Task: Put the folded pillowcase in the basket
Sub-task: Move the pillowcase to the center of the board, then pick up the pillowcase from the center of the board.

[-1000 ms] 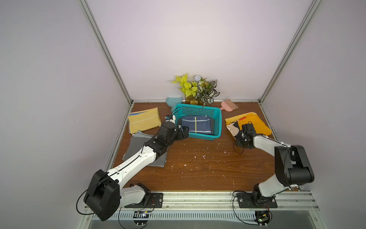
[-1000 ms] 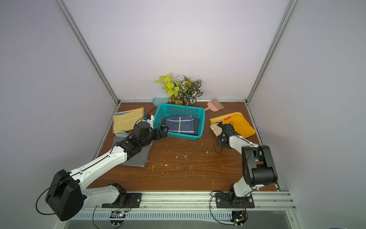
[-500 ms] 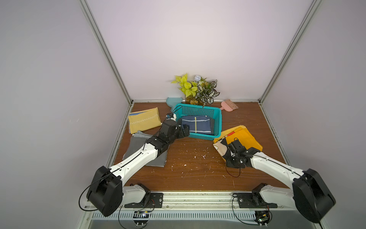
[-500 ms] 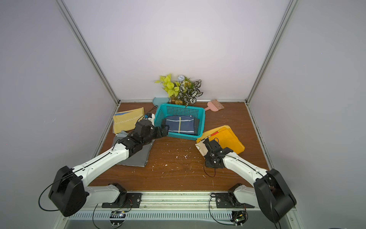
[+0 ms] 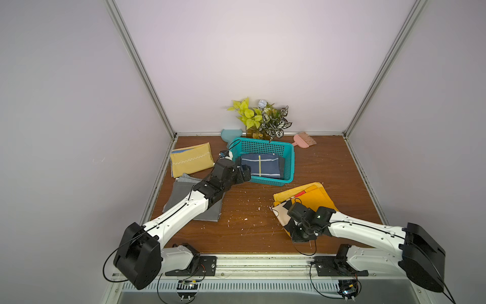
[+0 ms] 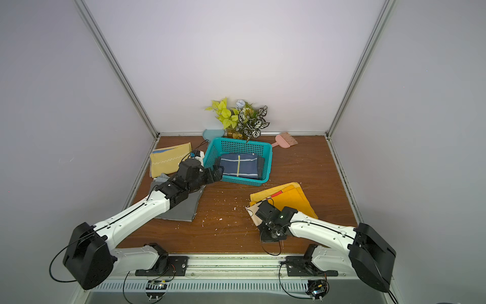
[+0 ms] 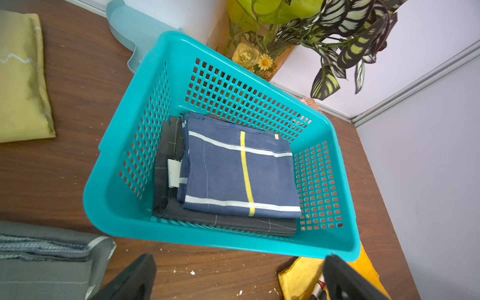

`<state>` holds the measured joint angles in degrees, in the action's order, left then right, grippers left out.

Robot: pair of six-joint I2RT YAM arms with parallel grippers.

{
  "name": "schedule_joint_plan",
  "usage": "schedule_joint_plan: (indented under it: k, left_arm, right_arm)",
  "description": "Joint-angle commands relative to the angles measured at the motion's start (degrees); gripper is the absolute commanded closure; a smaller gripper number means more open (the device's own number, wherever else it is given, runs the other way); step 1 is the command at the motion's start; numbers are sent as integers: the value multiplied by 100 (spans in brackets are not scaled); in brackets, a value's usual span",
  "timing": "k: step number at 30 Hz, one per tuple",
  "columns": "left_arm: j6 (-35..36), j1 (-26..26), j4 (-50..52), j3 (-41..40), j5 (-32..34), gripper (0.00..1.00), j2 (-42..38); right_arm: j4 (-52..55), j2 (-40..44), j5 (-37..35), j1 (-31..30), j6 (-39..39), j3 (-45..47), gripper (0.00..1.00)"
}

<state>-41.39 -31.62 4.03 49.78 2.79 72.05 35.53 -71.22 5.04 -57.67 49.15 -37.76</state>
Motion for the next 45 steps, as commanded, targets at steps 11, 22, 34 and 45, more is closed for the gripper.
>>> schedule_joint_plan:
  k: [11,22,34,45]
  left_arm:
    - [-305,-53,713,-222,382,0,-677]
    - [-777,-1105,548,-1137,333,0,-1149]
    - [-1232,-2147,-755,-1716,0,0,343]
    - [-1454,-2147,-1420,-1666,-471,0,1320]
  right_arm:
    - [-1102,-1176,198,-861,-192,-1792,63]
    - [179,1098,-863,1371,-1435,-1138,18]
    - [-750,748,-25,4057,-2181,43,9]
    - [-1402,130,756,4097,-2102,653,14]
